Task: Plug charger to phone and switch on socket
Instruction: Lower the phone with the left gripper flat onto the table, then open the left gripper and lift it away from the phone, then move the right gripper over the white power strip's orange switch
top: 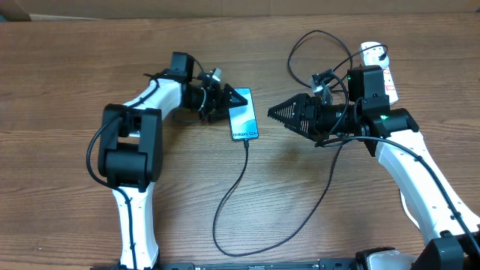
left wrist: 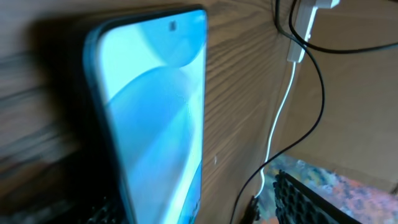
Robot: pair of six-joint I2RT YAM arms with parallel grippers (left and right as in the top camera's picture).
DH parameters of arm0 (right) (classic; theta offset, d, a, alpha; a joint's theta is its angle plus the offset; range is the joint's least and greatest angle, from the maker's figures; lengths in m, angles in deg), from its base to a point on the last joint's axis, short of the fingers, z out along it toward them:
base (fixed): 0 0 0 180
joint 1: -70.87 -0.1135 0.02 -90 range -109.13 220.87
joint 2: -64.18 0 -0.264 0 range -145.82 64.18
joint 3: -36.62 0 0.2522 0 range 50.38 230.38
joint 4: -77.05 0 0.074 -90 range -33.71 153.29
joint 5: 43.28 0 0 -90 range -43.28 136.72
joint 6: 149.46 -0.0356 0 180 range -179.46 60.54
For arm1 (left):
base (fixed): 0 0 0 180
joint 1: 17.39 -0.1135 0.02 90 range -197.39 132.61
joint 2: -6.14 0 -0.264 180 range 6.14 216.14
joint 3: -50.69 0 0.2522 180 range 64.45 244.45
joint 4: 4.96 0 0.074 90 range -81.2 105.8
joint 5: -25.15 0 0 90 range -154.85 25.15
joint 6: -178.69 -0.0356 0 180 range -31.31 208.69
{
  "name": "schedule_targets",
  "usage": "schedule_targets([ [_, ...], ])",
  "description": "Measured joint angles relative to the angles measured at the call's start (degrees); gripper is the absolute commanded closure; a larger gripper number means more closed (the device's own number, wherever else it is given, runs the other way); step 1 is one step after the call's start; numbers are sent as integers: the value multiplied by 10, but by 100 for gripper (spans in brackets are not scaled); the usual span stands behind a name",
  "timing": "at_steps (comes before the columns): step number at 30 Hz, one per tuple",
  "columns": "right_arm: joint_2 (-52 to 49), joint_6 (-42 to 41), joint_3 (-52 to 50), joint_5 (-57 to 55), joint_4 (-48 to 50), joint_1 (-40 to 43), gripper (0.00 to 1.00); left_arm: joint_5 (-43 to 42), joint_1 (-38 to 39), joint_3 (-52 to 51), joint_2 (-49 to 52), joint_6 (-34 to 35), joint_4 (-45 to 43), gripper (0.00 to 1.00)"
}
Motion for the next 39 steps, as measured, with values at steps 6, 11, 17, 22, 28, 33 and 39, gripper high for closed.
schedule_targets([
  [6, 0, 0, 0, -1, 0, 0, 10, 31, -35, 7, -12, -6, 78, 28],
  [11, 0, 0, 0, -6, 0, 0, 10, 76, -45, 11, -24, -22, 113, 28],
  [17, 0, 0, 0, -22, -15, 0, 10, 197, -43, 18, -55, -33, 168, 27],
  [22, 0, 0, 0, -57, -29, 0, 10, 288, -44, 21, -107, -34, 193, 24],
  [28, 0, 0, 0, -74, -41, 0, 10, 440, -44, 35, -261, -2, 217, 0],
  [33, 0, 0, 0, -75, -39, 0, 10, 558, -44, 51, -362, 17, 254, 1],
  [39, 0, 0, 7, -43, 5, 0, 10, 621, -44, 52, -371, 23, 338, 1],
])
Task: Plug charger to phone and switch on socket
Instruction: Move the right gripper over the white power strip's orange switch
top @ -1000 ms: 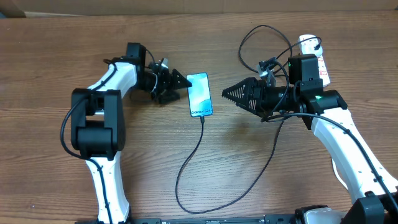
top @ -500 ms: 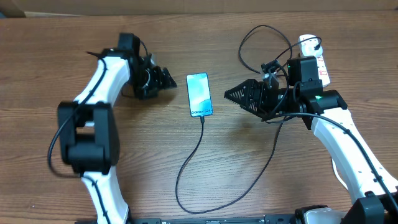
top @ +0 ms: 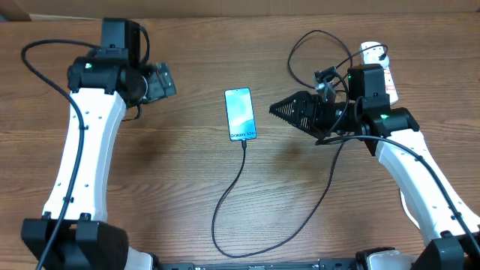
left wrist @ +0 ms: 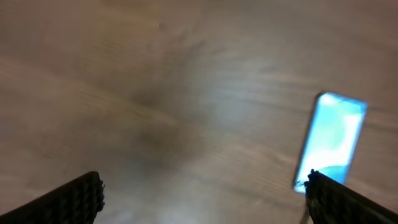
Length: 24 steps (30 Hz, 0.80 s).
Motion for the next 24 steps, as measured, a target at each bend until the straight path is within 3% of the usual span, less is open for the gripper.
schedule_targets([
  [5, -1, 17, 92, -33, -113, 22, 10, 13, 0, -1, 12, 4, 30, 0],
  [8, -3, 35, 191, -145, -241, 52, 7, 16, 0, -1, 12, 5, 31, 1],
  [11, -3, 44, 272, -287, -307, 91, 7, 17, 0, -1, 12, 5, 30, 0],
  [16, -3, 43, 305, -427, -306, 155, 7, 17, 0, -1, 12, 5, 31, 0],
  [24, -69, 36, 305, -496, -235, 226, 0, 17, 0, -1, 12, 5, 31, 0],
])
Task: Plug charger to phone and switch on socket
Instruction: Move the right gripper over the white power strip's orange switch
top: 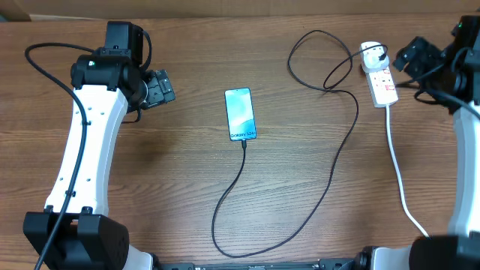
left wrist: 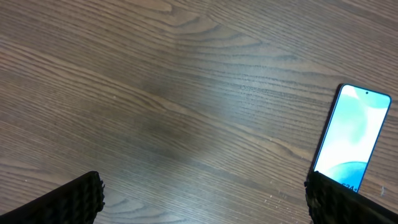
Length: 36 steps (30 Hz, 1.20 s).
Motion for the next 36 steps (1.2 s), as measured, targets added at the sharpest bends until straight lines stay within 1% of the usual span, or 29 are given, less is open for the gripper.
schedule_targets([
  [7, -66, -3, 0, -11, 50, 2, 0, 0, 0, 0, 0, 0, 0, 1],
  [16, -139, -4, 0, -134, 90, 2, 0, 0, 0, 0, 0, 0, 0, 1],
  [22, -168, -3, 0, -159, 140, 2, 0, 0, 0, 0, 0, 0, 0, 0],
  [25, -175, 15, 0, -144, 156, 2, 0, 0, 0, 0, 0, 0, 0, 0],
  [30, -195, 67, 0, -57, 164, 12, 0, 0, 0, 0, 0, 0, 0, 1],
  [36, -227, 71, 0, -21, 191, 56, 0, 0, 0, 0, 0, 0, 0, 0],
])
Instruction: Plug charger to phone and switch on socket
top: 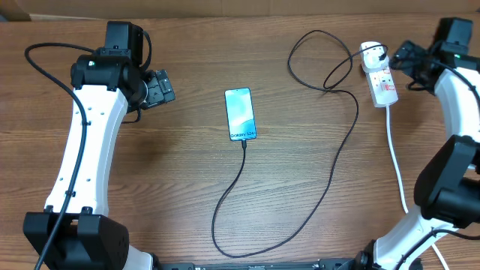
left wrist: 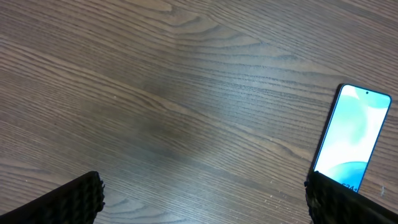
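The phone (top: 240, 114) lies face up mid-table with its screen lit, and it also shows at the right of the left wrist view (left wrist: 354, 135). A black charger cable (top: 330, 187) is plugged into the phone's near end. It loops round to the charger (top: 373, 51) seated in the white socket strip (top: 382, 84). My left gripper (top: 159, 86) hovers left of the phone, open and empty, with its fingers (left wrist: 71, 200) wide apart. My right gripper (top: 411, 58) sits just right of the strip's far end; its jaws are too small to read.
The strip's white cord (top: 397, 172) runs down the right side toward the front edge. The black cable forms a loop (top: 315, 56) behind the phone and a long bend near the front (top: 221, 236). Bare wooden tabletop (left wrist: 186, 93) lies under the left gripper.
My right arm has turned and its gripper now sits a little nearer the socket strip's far end. The left arm, phone and cable have not moved.
At first my left gripper was against the phone's left edge and my right gripper was close on its right, with the cable plugged in. Then the left arm stood back at the far left, open. After that the right arm was over by the socket strip, where it remains.
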Robot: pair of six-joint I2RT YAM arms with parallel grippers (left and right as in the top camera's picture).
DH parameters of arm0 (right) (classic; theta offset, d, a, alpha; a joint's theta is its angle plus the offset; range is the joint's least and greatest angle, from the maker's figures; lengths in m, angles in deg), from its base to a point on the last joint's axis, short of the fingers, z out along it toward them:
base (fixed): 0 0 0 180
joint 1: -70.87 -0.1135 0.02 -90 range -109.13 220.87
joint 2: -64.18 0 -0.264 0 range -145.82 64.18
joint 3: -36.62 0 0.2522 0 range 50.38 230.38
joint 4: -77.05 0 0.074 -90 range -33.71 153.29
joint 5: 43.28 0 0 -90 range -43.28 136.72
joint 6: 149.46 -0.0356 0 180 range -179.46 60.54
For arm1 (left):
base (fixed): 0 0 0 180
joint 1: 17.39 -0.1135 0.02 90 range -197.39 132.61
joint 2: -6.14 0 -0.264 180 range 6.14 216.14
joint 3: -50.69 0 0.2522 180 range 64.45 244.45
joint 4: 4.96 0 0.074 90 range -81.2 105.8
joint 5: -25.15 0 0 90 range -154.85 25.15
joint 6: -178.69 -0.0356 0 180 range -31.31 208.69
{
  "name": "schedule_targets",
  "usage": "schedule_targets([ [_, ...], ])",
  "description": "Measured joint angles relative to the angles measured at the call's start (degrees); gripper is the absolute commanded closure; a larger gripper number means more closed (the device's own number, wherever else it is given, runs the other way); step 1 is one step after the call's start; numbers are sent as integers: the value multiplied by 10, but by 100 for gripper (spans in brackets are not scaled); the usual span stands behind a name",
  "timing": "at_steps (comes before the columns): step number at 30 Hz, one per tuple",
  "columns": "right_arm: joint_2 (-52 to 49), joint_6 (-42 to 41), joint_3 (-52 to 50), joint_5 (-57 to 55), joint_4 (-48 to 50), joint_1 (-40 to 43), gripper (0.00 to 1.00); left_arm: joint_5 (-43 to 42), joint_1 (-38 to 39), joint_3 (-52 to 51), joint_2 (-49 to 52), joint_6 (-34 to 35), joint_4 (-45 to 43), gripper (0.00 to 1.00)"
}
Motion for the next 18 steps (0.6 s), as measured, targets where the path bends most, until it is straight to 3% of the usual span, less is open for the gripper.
schedule_targets([
  [18, -97, 0, 0, 4, 102, 15, 0, 0, 0, 0, 0, 0, 0, 0],
])
